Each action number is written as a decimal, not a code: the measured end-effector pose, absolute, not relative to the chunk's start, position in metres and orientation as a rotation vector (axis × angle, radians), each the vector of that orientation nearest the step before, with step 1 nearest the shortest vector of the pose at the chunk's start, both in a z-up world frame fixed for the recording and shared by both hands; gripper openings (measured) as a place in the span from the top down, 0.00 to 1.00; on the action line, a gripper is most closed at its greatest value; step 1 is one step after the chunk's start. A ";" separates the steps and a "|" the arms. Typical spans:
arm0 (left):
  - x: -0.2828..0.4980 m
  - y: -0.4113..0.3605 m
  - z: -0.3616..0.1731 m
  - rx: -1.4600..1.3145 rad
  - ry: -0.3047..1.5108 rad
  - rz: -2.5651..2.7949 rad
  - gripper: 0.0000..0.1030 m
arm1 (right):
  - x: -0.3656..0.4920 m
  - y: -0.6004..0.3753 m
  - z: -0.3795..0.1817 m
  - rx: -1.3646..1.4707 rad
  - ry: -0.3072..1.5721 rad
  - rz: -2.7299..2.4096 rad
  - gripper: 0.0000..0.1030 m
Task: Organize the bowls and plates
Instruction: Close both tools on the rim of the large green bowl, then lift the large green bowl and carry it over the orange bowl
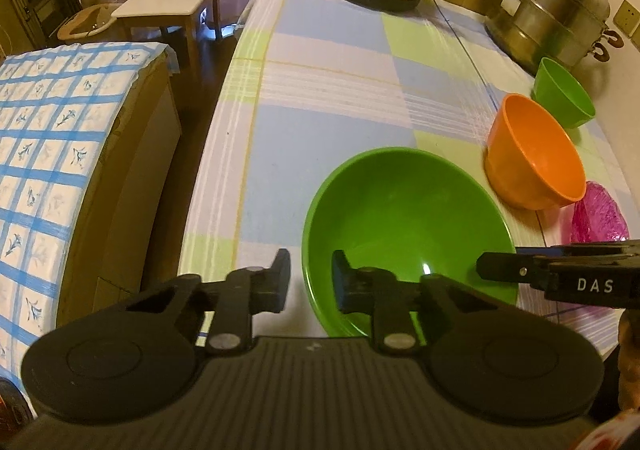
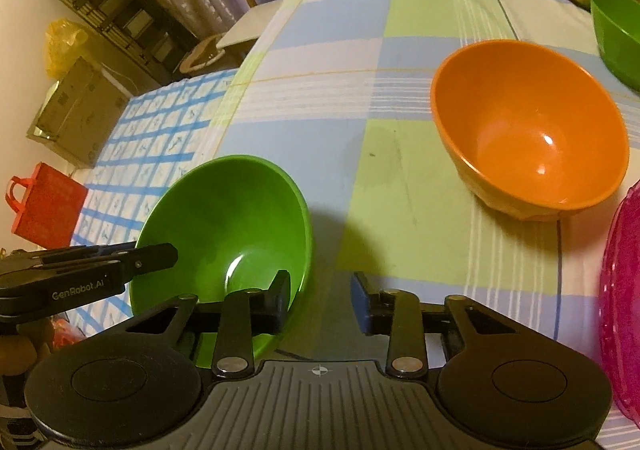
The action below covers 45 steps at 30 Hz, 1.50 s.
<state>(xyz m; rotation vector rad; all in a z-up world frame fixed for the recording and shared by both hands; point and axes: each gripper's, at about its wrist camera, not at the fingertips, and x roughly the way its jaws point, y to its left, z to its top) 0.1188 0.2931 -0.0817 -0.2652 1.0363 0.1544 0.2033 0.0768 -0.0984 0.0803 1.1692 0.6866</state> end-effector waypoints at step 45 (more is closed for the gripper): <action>0.234 0.158 0.026 -0.157 0.904 0.004 0.92 | 0.263 -0.048 0.018 0.185 1.020 0.543 0.88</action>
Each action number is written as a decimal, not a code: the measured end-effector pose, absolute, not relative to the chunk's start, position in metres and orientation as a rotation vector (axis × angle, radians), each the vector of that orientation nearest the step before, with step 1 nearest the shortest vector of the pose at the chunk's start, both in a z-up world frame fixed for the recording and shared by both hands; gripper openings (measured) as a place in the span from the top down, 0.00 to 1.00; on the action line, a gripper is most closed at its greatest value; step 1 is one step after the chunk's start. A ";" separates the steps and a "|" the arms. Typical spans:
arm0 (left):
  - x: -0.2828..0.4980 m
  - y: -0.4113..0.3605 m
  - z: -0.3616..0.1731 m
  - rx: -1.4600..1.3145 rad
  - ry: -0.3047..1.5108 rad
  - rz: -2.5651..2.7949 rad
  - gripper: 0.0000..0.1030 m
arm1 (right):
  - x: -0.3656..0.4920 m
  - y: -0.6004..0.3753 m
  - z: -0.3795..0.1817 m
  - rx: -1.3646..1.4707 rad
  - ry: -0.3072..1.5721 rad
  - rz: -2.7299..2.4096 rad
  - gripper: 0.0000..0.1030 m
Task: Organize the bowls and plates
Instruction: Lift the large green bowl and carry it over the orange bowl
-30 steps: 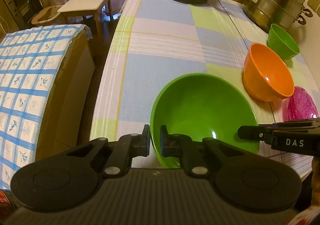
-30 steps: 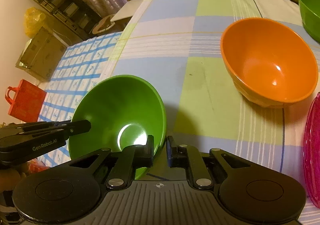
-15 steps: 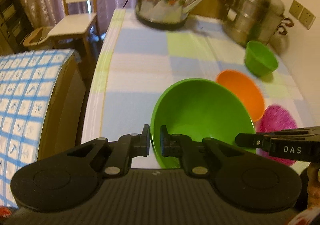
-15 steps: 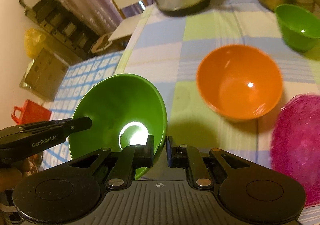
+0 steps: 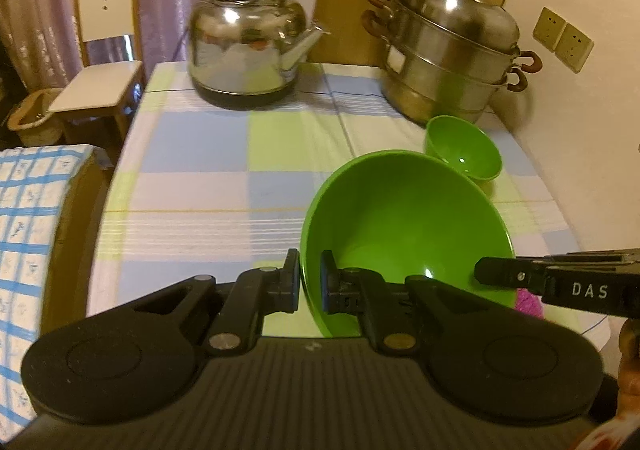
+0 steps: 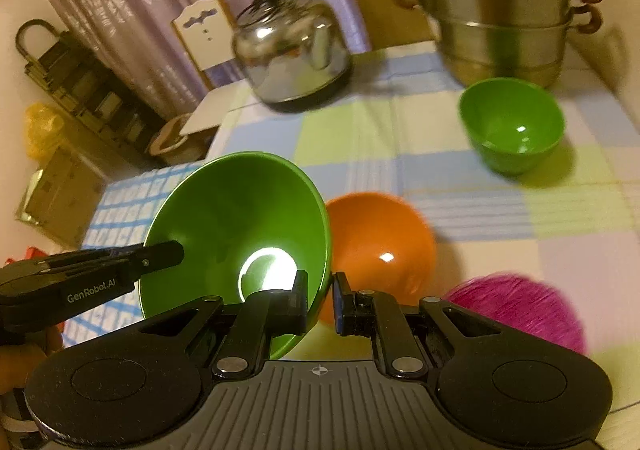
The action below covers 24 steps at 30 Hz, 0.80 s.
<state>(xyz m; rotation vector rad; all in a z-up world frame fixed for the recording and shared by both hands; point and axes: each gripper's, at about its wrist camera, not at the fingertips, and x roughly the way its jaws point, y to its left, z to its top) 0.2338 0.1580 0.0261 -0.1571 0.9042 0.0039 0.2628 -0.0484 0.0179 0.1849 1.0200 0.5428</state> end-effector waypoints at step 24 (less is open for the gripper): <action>0.297 0.130 -0.052 -0.118 1.014 0.004 0.92 | 0.330 -0.071 -0.048 0.125 1.113 0.489 0.88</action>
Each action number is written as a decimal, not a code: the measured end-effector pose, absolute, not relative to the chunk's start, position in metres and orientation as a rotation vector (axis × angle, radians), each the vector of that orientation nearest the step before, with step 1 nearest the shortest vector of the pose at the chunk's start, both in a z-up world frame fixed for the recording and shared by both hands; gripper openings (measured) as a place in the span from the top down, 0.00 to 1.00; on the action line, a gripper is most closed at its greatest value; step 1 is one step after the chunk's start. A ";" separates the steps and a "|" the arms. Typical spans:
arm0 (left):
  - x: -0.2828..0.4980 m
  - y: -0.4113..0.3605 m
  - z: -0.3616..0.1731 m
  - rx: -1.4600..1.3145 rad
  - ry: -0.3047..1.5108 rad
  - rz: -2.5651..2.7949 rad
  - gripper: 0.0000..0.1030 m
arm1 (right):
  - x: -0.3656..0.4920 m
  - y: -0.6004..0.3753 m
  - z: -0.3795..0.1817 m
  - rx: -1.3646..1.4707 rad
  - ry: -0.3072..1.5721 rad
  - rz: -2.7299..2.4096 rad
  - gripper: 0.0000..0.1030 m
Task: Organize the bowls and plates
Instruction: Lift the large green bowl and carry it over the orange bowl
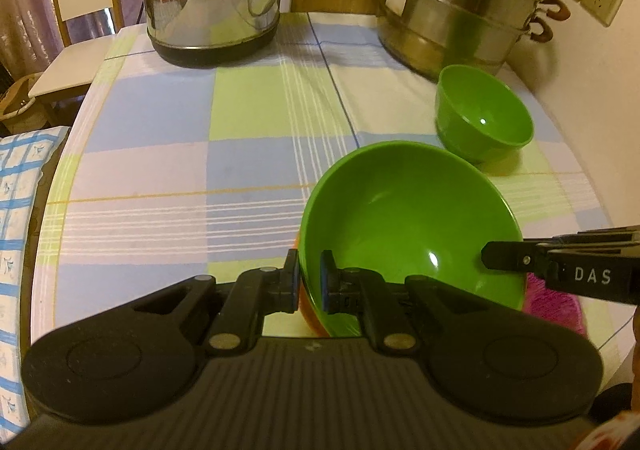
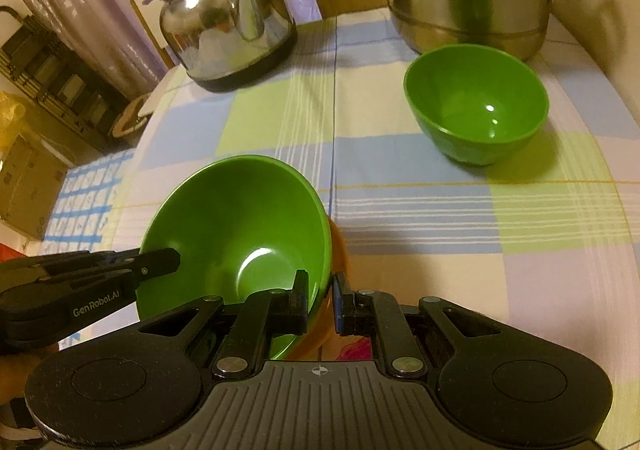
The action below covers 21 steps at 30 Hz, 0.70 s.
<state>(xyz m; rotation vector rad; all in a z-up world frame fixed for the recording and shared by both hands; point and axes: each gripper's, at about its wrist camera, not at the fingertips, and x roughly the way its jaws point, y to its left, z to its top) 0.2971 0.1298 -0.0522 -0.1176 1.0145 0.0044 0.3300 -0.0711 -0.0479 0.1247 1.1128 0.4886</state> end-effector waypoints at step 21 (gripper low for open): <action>0.303 0.130 -0.064 -0.114 1.022 -0.002 0.92 | 0.333 -0.066 -0.065 0.103 1.136 0.480 0.88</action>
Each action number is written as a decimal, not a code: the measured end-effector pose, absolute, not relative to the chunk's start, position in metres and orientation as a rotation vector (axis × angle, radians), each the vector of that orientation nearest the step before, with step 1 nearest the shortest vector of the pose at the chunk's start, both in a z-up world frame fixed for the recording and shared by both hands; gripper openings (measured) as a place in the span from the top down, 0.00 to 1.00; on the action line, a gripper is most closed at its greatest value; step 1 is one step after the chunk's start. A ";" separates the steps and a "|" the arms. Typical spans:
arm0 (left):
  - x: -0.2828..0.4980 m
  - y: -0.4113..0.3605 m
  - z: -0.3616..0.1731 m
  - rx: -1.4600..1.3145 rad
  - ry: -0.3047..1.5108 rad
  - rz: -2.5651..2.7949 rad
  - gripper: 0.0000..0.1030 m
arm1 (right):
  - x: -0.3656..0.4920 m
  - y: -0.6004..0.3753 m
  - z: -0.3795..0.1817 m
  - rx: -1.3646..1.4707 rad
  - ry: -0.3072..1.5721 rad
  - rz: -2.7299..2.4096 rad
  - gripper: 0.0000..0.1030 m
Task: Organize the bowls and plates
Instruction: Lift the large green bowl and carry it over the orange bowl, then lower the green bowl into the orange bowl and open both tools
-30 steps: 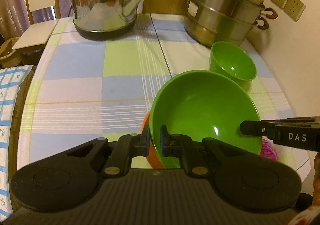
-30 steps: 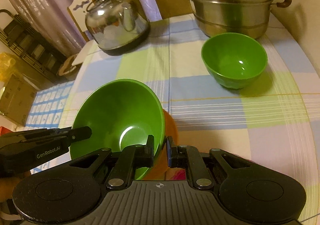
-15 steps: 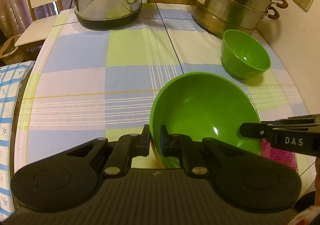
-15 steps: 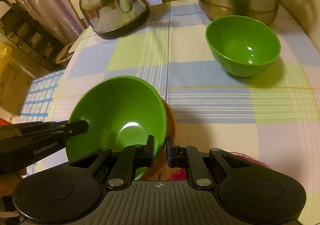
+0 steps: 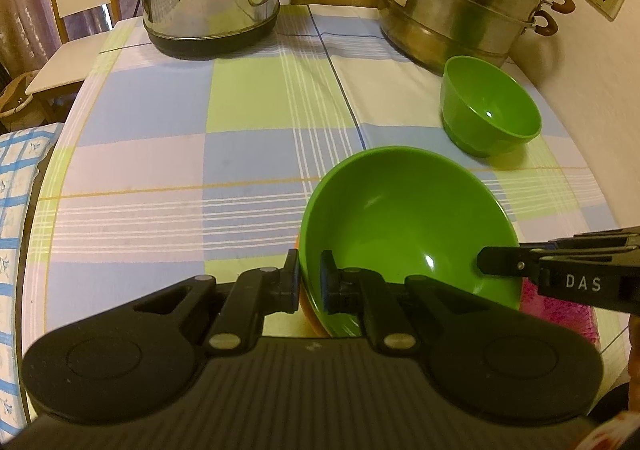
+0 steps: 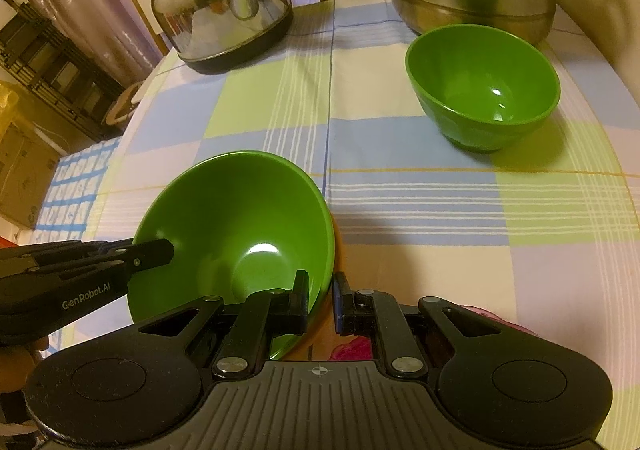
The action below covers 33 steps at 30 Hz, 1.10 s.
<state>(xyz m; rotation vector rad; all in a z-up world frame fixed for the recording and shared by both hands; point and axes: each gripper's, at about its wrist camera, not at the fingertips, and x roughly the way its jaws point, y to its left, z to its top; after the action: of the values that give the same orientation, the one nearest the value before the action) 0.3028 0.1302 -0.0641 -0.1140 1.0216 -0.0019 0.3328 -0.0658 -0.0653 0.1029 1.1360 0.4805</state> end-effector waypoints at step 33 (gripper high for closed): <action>0.231 0.115 -0.011 -0.142 0.900 0.056 0.49 | 0.281 -0.126 -0.030 0.282 1.055 0.425 0.33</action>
<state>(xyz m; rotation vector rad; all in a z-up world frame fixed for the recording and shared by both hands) 0.2314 0.1151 -0.0113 -0.1424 0.8995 0.0562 0.2806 -0.1260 -0.0302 0.2824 1.0546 0.4250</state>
